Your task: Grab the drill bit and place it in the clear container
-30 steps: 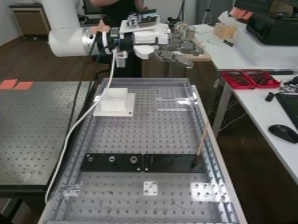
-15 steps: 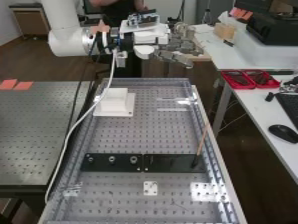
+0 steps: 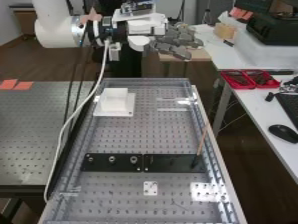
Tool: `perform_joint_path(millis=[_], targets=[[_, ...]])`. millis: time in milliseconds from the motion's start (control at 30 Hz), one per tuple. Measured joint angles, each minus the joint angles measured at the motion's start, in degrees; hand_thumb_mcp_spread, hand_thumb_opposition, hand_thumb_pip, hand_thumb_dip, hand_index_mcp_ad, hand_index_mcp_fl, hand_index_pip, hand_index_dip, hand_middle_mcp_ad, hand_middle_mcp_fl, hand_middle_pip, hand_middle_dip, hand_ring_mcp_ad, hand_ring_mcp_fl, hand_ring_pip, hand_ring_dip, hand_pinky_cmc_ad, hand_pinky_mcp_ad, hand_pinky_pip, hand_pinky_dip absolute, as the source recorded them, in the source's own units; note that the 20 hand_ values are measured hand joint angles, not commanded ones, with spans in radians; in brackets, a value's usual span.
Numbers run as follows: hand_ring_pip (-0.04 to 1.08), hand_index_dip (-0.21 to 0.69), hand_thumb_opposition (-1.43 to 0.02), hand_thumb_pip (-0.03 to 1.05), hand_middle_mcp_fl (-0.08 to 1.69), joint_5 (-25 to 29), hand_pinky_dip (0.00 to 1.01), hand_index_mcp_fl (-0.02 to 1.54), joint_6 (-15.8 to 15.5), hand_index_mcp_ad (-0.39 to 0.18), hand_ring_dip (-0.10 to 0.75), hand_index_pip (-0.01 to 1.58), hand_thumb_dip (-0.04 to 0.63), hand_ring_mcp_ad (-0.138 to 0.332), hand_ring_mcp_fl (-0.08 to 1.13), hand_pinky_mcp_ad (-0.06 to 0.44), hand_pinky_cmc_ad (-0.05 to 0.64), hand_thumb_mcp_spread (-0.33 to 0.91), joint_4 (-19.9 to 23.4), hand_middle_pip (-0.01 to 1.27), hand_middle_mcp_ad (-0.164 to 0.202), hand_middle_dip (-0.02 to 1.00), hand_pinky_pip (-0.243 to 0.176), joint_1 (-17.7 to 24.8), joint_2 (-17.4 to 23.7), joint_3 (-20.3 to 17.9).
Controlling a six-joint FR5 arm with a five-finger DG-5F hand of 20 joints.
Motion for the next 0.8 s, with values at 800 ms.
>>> perform_joint_path(millis=[800], targets=[[0.12, 0.307, -0.73, 0.36, 0.2, -4.8, 0.29, 0.35, -0.9, -0.075, 0.101, 0.09, 0.096, 0.152, 0.02, 0.297, 0.375, 0.31, -7.4, 0.12, 0.089, 0.2, -0.075, -2.7, 2.0, 4.0]])
